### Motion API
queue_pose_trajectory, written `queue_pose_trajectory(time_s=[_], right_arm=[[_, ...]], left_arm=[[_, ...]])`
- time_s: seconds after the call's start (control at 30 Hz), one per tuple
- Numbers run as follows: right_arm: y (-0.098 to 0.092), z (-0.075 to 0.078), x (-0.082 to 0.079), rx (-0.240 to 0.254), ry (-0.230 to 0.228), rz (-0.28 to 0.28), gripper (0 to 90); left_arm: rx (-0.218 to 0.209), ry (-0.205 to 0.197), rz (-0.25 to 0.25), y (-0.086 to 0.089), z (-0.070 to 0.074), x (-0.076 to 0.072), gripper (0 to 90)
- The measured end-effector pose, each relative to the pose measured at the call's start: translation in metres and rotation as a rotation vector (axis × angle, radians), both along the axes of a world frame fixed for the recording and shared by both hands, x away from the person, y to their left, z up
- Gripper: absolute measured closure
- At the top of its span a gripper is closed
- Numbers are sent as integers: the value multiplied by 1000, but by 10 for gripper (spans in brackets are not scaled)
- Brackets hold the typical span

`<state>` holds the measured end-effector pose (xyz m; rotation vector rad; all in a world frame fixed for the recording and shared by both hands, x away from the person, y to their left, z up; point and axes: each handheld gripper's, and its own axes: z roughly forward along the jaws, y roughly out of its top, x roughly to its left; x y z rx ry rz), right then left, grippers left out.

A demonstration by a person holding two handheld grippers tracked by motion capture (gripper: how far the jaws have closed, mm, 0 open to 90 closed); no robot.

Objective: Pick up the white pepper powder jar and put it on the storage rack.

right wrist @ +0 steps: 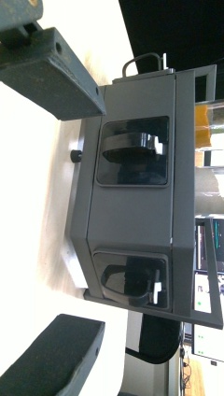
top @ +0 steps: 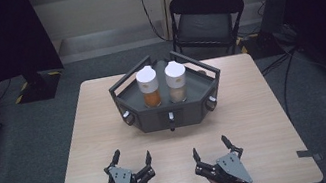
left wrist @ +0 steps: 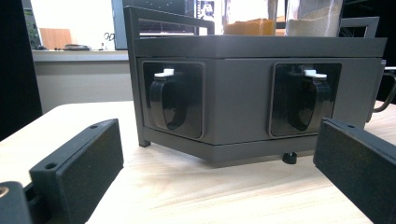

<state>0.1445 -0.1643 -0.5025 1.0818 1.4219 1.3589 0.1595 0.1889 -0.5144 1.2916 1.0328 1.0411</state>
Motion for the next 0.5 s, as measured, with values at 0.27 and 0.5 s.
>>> queue_pose_trajectory(time_s=[0.27,0.5], right_arm=[[1,-3,0,9,-11,-4,0],[0,-4,-1,18,-13,-8,0]], left_arm=[[0,0,-2,0,0,0,8],[0,0,-3,1,0,0,8]])
